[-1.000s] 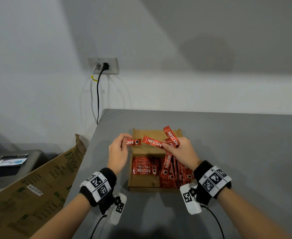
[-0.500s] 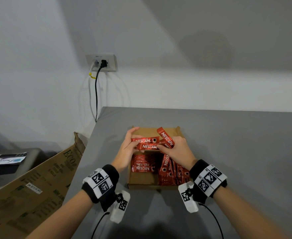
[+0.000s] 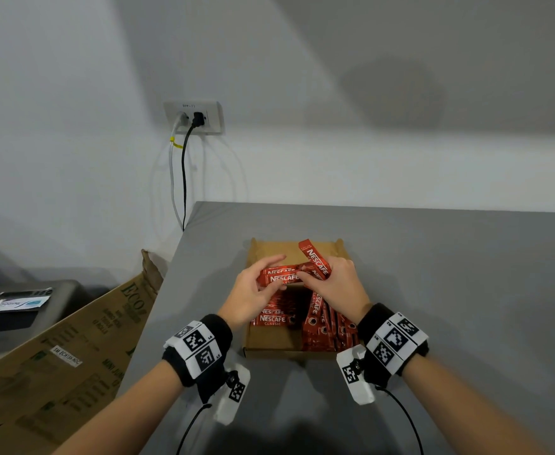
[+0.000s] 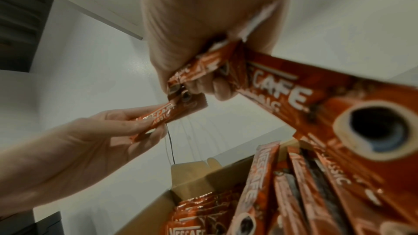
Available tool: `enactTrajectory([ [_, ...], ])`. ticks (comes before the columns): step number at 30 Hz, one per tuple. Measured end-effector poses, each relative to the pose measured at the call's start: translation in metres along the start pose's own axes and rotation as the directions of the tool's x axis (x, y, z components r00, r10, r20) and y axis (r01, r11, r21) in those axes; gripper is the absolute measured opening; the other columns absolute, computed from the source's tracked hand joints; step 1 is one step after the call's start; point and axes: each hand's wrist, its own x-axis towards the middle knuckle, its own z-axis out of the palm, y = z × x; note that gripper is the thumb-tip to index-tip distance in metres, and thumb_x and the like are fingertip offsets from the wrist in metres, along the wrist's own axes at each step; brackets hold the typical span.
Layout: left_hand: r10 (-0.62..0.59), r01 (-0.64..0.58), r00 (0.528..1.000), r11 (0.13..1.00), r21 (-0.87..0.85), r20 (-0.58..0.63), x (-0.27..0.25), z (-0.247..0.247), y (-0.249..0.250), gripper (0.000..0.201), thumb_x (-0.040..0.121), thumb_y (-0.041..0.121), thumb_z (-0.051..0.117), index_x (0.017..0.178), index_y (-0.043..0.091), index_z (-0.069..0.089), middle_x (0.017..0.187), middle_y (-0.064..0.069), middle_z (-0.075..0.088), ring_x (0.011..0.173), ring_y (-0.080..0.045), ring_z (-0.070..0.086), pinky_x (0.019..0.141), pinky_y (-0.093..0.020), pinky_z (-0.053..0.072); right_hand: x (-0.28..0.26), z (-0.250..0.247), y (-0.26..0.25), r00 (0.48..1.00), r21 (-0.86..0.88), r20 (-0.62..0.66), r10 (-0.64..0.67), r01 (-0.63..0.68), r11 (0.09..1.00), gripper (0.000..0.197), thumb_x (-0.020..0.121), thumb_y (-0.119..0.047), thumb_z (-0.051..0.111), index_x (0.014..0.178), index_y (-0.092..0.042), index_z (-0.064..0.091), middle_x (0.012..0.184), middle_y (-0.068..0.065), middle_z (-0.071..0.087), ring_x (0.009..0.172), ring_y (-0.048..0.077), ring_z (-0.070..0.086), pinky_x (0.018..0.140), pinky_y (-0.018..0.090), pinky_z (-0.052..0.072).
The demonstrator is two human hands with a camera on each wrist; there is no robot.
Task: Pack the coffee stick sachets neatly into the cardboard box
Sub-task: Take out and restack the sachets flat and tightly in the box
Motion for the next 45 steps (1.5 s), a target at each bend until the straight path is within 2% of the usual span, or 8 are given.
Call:
enactTrajectory([
  [3,-0.031,0.031,0.999,0.999,-0.034,-0.011,0.0,0.0,0.0,0.047,0.091,0.007,0.056,0.132,0.024,0.045,0.122,-0.006,0.057,0.087,-0.009,0.069,0.081,-0.035,0.058,0.0,-0.003,0.001,1.0,0.038,-0.006,-0.001,0.001,0.999,0.031,0.08,-0.028,0.071,0.107,-0.019,0.057,0.091,-0.012,0.063,0.082,-0.002,0.062,0.067,0.01,0.049],
  [7,-0.038,0.036,0.999,0.994,-0.099,-0.021,-0.003,0.0,0.001,0.047,0.09,0.005,0.055,0.131,0.025,0.044,0.118,-0.004,0.055,0.088,-0.012,0.069,0.08,-0.033,0.058,-0.002,-0.008,0.0,0.997,0.024,0.076,-0.032,0.03,0.999,0.018,0.084,-0.026,0.067,0.069,-0.027,0.058,0.066,-0.01,0.061,0.058,-0.004,0.057,0.056,0.011,0.042],
  [10,-0.029,0.026,0.999,0.993,-0.113,-0.026,-0.005,0.0,-0.001,0.045,0.089,0.005,0.056,0.127,0.028,0.046,0.121,-0.007,0.055,0.09,-0.017,0.069,0.082,-0.038,0.058,-0.001,-0.008,0.001,0.996,0.026,0.081,-0.037,0.035,0.999,0.022,0.085,-0.026,0.066,0.066,-0.031,0.056,0.066,-0.01,0.061,0.059,-0.001,0.058,0.057,0.012,0.044],
  [17,-0.006,-0.001,0.999,0.992,-0.125,-0.054,-0.006,-0.006,-0.002,0.034,0.089,0.007,0.057,0.116,0.028,0.056,0.105,-0.004,0.064,0.088,-0.014,0.069,0.075,-0.031,0.059,0.0,-0.005,0.004,0.997,0.009,0.075,-0.022,0.021,1.0,0.023,0.085,-0.03,0.065,0.081,-0.008,0.068,0.075,0.003,0.067,0.068,0.013,0.063,0.062,0.018,0.05],
  [28,0.194,-0.229,0.973,0.874,0.43,0.124,0.003,-0.007,-0.01,0.025,0.084,0.02,0.068,0.108,0.016,0.066,0.098,0.008,0.062,0.085,0.003,0.056,0.079,-0.012,0.046,-0.006,0.003,-0.002,0.987,-0.005,0.154,-0.037,0.038,0.999,0.022,0.078,-0.032,0.073,0.063,-0.02,0.062,0.06,-0.006,0.061,0.052,0.002,0.053,0.053,0.017,0.044],
  [33,0.184,-0.317,0.936,0.81,0.494,0.3,0.001,0.001,-0.014,0.022,0.098,0.013,0.044,0.119,0.014,0.05,0.093,0.005,0.062,0.08,-0.006,0.058,0.078,-0.021,0.045,-0.006,0.0,-0.003,0.986,0.015,0.161,-0.048,0.047,0.999,0.023,0.079,-0.031,0.072,0.07,-0.01,0.066,0.063,-0.005,0.063,0.055,0.002,0.054,0.054,0.016,0.044],
  [38,0.049,-0.111,0.984,0.92,0.375,0.17,-0.001,-0.004,-0.009,0.017,0.102,0.021,0.029,0.109,0.015,0.043,0.09,-0.011,0.062,0.069,-0.016,0.06,0.062,-0.038,0.055,-0.003,-0.007,-0.001,0.985,0.04,0.167,-0.034,0.028,0.999,0.017,0.081,-0.023,0.071,0.068,-0.025,0.061,0.067,-0.01,0.063,0.059,-0.005,0.059,0.055,0.01,0.044],
  [45,0.18,-0.247,0.966,0.858,0.45,0.188,0.008,-0.013,-0.005,0.016,0.094,0.027,0.051,0.102,0.013,0.053,0.098,0.001,0.061,0.087,-0.014,0.06,0.078,-0.036,0.053,0.001,-0.002,0.002,0.997,0.002,0.066,-0.046,0.046,0.999,0.019,0.084,-0.024,0.067,0.076,-0.007,0.068,0.069,0.0,0.067,0.06,0.004,0.059,0.06,0.018,0.049],
])
